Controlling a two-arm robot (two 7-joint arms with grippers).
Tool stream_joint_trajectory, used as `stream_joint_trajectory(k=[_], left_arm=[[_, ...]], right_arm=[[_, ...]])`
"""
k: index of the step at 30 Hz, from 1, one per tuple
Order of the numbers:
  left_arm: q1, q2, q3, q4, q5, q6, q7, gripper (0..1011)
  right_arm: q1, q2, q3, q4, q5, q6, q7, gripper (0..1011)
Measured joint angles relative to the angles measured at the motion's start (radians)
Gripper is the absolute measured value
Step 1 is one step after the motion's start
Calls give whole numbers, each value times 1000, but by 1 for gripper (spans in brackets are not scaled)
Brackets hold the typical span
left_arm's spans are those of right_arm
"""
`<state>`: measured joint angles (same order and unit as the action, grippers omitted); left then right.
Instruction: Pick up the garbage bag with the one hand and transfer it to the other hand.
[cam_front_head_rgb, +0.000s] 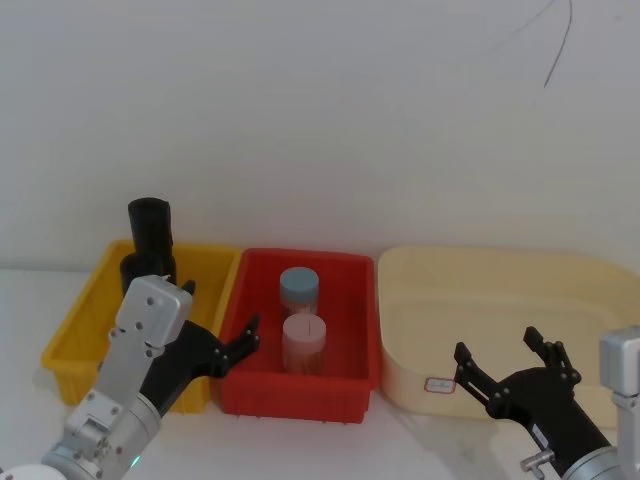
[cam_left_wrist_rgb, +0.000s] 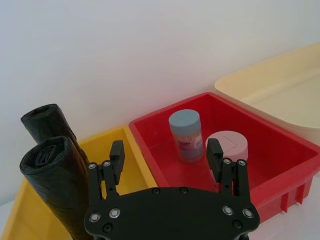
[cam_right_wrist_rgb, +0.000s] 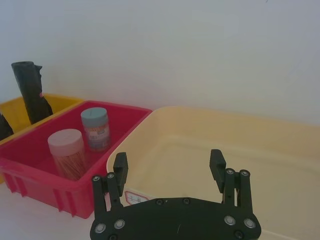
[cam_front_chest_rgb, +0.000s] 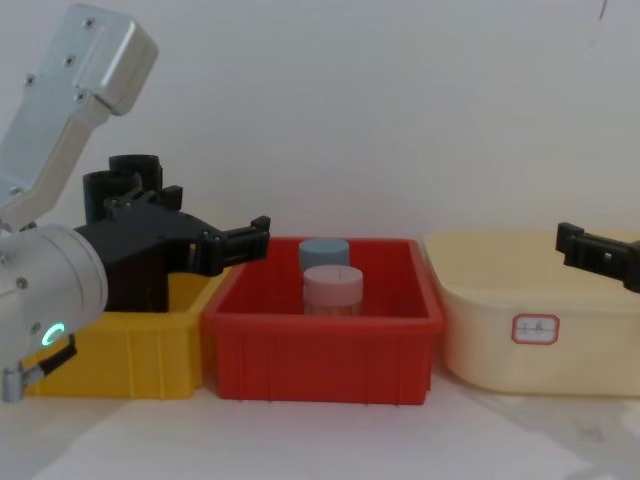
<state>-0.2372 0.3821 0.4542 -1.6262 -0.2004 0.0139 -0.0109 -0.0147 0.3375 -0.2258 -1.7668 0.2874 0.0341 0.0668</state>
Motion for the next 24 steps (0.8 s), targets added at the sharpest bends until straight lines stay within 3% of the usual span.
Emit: stream_joint_trajectory(k=[17,24], left_arm=[[0,0,0,0,0,0,0,1001],[0,0,0,0,0,0,0,1001]], right_arm=[[0,0,0,0,-1,0,0,1001],[8,7,-8,2,-27,-1,1,1001]])
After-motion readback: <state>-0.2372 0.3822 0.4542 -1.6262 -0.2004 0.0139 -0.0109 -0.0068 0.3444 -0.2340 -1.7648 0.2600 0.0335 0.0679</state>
